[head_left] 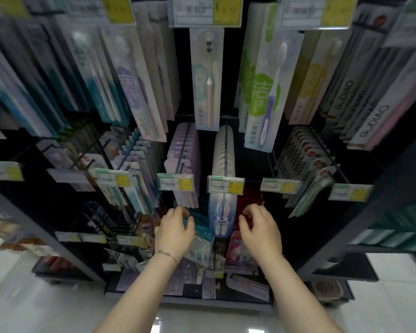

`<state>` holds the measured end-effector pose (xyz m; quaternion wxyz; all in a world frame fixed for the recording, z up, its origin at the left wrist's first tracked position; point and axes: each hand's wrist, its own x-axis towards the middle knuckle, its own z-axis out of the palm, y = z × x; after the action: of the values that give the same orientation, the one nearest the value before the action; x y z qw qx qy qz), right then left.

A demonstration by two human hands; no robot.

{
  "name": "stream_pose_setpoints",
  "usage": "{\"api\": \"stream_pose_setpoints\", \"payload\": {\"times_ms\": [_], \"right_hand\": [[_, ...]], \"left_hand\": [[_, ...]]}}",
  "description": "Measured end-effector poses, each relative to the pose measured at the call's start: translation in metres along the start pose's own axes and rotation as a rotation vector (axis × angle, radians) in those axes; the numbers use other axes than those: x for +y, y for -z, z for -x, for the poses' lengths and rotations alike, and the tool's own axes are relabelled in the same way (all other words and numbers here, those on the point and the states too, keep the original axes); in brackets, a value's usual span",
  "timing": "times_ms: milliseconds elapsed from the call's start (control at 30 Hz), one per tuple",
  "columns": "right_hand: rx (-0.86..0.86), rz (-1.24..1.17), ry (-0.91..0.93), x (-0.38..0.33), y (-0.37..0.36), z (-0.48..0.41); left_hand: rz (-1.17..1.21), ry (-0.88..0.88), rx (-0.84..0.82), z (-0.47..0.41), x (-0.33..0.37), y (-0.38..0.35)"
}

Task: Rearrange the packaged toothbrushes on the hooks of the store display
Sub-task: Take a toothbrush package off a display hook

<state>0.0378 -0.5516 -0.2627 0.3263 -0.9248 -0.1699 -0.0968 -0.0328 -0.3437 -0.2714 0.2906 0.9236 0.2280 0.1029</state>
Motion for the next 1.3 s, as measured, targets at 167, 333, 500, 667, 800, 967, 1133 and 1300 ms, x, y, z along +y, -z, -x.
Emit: {"api": "stream_pose_setpoints", "payload": {"times_ms": [167, 333, 500, 667, 800, 967, 1133, 1300], "right_hand": [[0.017, 0.136, 0.153, -0.016, 0.015, 0.007], [-0.112, 0.144, 0.284, -0.039, 0.022, 0.008], [-0.229, 0.104, 0.405, -0.065, 0.015, 0.004], [-0.265, 0.082, 0.485, -0.087, 0.005, 0.005], [-0.313, 0.074, 0.53, -0.1, -0.008, 0.007], [-0.392, 0.131, 0.547, -0.119, -0.031, 0.01], [-0.422, 0.155, 0.499, -0.141, -0.06, 0.004], [-0.434, 0.133, 0.359, -0.166, -0.097, 0.001]], "left_hand": [[-0.143, 0.012, 0.013, 0.012, 0.003, 0.019], [-0.184, 0.031, 0.008, 0.017, 0.006, 0.036], [-0.19, 0.073, 0.009, 0.023, 0.012, 0.053], [-0.232, 0.11, 0.017, 0.032, 0.005, 0.066], [-0.258, 0.144, 0.022, 0.038, -0.007, 0.073], [-0.301, 0.145, 0.013, 0.037, -0.03, 0.08], [-0.306, 0.12, -0.012, 0.021, -0.057, 0.089], [-0.327, 0.081, -0.098, 0.002, -0.095, 0.101]]}}
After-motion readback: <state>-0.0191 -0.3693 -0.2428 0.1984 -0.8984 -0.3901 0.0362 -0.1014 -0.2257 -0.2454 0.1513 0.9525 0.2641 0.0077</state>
